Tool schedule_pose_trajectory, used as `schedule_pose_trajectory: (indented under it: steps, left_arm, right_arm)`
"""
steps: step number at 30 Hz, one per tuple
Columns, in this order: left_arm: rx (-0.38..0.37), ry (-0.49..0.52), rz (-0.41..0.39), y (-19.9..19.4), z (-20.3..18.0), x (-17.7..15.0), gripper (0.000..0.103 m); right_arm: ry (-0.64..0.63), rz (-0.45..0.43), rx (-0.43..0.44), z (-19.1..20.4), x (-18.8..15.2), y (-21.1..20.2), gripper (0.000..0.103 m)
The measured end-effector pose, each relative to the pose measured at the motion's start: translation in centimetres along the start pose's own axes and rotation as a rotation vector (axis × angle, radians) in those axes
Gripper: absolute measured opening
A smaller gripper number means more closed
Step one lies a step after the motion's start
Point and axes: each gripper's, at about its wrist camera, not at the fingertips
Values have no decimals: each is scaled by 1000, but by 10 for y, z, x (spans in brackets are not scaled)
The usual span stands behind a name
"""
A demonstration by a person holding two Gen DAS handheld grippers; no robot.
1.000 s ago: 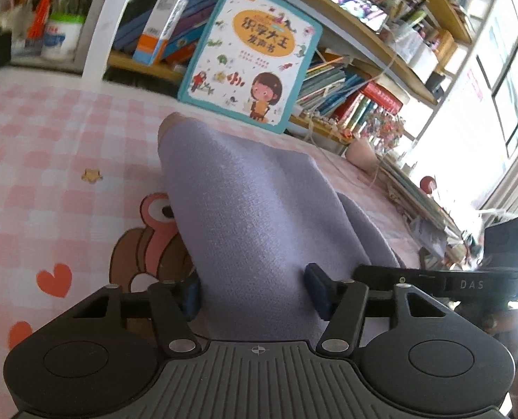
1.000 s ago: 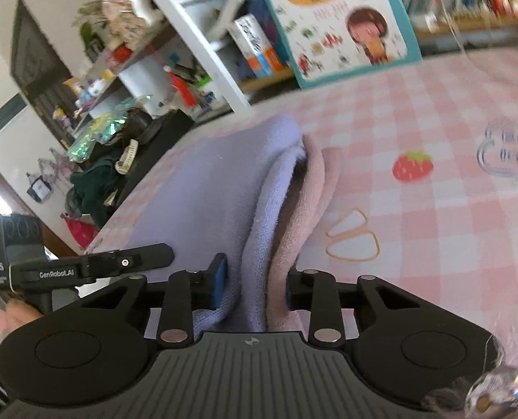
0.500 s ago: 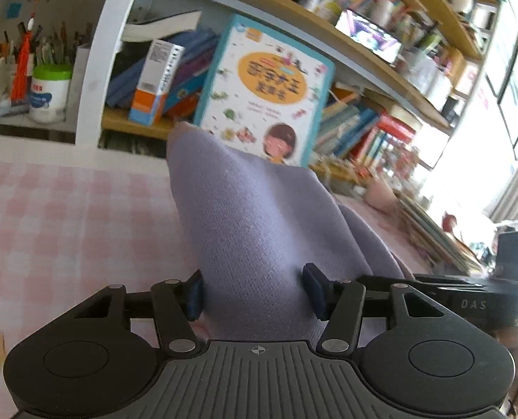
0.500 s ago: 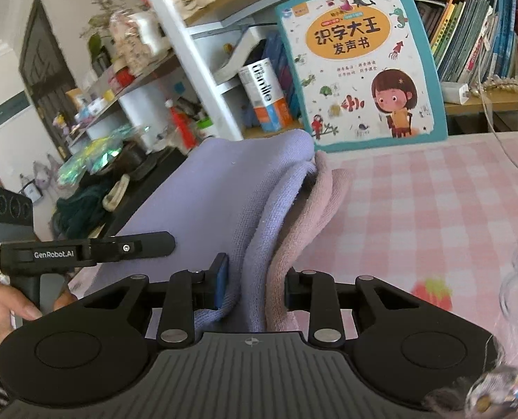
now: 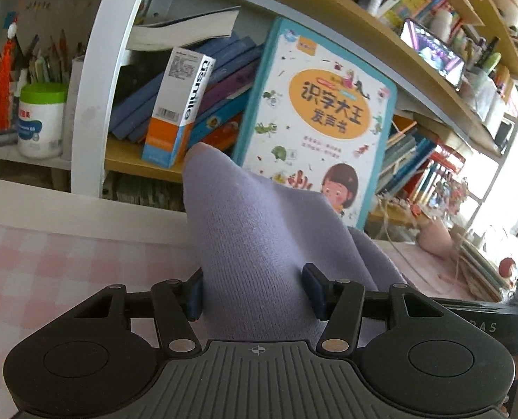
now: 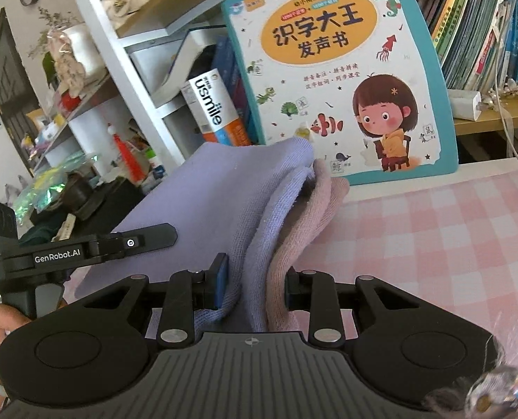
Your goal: Fold clothes
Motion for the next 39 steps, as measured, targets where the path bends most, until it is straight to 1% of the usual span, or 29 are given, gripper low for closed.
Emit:
schedule_pose_trajectory:
  steps: [4,8,10,13,15,16,17,18,19,20,21,23,25,27,29,32,35,39]
  left_arm:
    - [-15,-29,-18,10,8,-2,55]
    - [-11,-42,-14,19,12,-6,55]
    - [-10,-46,-25,22,15,-9,55]
    - [-11,-61,-40,24,20,-13,58]
    - [-5,-59,-35,25,21,-16,61]
    - [4,-55,-31,24,21,-17,63]
    - [24,-34,-41,19,18,-18,69]
    - [51,0,-60,14,13,-19,76]
    - [78,34,-78,8,8,-20,79]
    - [104,67,-97,2,4,-21,86]
    - [131,101,-115,-4,-1,-22,91]
    - [161,143,-142,-17,-10,-24,92]
    - [180,158,-164,-30,-21,-29,93]
    - [182,162,-189,-44,-33,-36,96]
    - [201,169,-215,-54,-47,-44,98]
    - [249,188,-241,-65,-65,-56,101]
    - [288,208,-259,-75,-81,-67,102]
    - [314,227,-274,-86,-93,-84,103]
  right_arm:
    - [-10,-7,-6,-6,3,8,27]
    - [-11,18,-14,-12,5,16,27]
    - [-8,19,-14,-16,3,21,27]
    - [40,16,-8,-22,1,24,29]
    - [83,18,-21,-24,-1,23,40]
    - [85,6,-34,-23,-2,20,45]
    - [86,-5,-46,-22,-3,17,52]
    - [84,-19,-58,-21,-4,13,57]
    - [66,-42,-70,-18,-5,7,61]
    - [44,-70,-85,-16,-6,-1,69]
    - [19,-99,-101,-13,-8,-10,72]
    - [-27,-144,-135,-9,-13,-25,72]
    - [-69,-177,-186,-1,-19,-40,74]
    - [-112,-211,-228,8,-28,-54,79]
    - [-151,-236,-261,17,-38,-66,82]
    - [-181,-232,-295,25,-52,-76,89]
    - [-202,-223,-331,31,-66,-83,90]
    - [-220,-220,-374,36,-80,-88,98]
Point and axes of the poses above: each gripper's, at about its wrist camera, not at the fingertips, and y roughly the way its jaws point, z to its left, x to its top, and after that the axes turned 5 degrees about -x, right-handed
